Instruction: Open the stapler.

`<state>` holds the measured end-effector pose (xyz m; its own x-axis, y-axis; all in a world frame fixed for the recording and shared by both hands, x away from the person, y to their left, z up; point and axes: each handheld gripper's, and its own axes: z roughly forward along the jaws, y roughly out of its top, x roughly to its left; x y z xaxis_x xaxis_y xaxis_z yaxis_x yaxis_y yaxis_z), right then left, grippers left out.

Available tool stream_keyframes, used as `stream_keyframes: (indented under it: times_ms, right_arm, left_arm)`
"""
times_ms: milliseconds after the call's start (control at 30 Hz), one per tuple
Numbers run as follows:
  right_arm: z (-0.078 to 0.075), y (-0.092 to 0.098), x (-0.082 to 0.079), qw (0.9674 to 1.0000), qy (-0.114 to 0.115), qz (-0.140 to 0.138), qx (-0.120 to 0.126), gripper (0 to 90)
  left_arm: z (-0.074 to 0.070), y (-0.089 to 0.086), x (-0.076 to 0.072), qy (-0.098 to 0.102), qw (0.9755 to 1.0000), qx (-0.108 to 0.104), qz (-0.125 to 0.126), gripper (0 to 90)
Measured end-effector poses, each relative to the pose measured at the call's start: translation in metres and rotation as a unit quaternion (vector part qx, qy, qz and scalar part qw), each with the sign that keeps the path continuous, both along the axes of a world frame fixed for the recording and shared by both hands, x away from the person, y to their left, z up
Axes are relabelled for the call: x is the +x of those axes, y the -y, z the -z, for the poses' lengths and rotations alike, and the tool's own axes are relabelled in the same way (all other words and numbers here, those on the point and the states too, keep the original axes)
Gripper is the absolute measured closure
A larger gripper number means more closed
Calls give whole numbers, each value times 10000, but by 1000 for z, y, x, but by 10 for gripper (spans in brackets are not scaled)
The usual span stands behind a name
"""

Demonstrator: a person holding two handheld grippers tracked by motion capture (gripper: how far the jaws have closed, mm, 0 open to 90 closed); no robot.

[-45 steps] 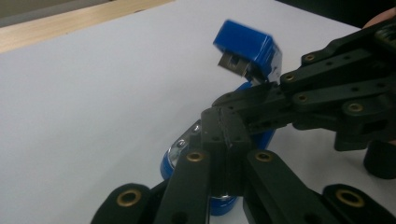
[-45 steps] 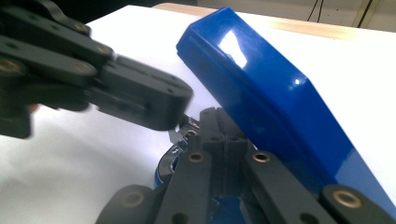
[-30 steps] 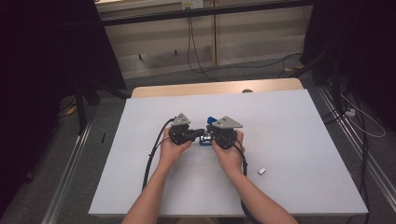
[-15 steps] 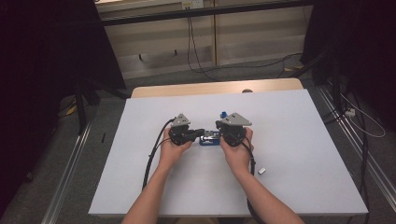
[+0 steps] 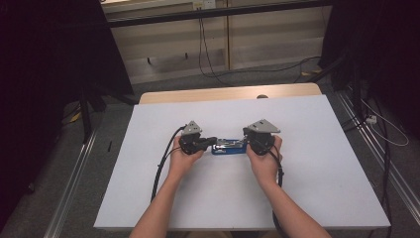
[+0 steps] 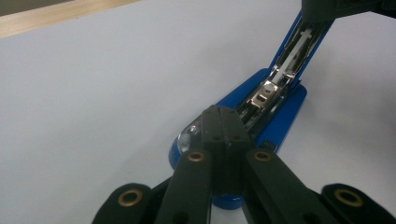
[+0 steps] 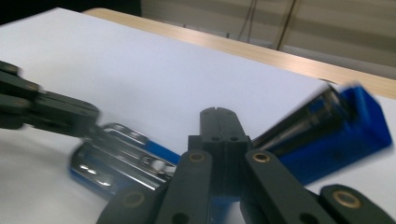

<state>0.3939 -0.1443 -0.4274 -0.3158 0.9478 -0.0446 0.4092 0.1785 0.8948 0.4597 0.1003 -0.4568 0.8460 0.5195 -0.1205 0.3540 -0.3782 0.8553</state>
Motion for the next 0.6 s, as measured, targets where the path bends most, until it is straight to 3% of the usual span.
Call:
stream_keyframes:
  times_ms: [33, 67, 167, 267, 367, 533, 600]
  right_arm:
    - [2, 5, 0, 10000, -28, 14, 66, 900]
    - [6, 12, -1, 9999, -74, 75, -87, 900]
    - [10, 18, -1, 9998, -157, 76, -76, 900]
    - [17, 27, -1, 9991, -336, 133, -224, 900]
    - [22, 33, -1, 9993, -335, 143, -102, 900]
    - [19, 37, 0, 9991, -390, 47, -169, 900]
    - [18, 38, 0, 9990, -409, -16, -186, 900]
  left_arm:
    - [0, 0, 0, 1, 10000, 5, 2, 900]
    - [0, 0, 0, -9, 10000, -12, -8, 900]
    - [0, 0, 0, 7, 10000, 18, -4, 900]
    - [-1, 1, -1, 18, 10000, 30, -10, 900]
    - [-1, 1, -1, 45, 10000, 56, -20, 900]
    - [-1, 2, -2, 163, 9998, 127, 3, 900]
    - [-4, 2, -3, 146, 9999, -23, -38, 900]
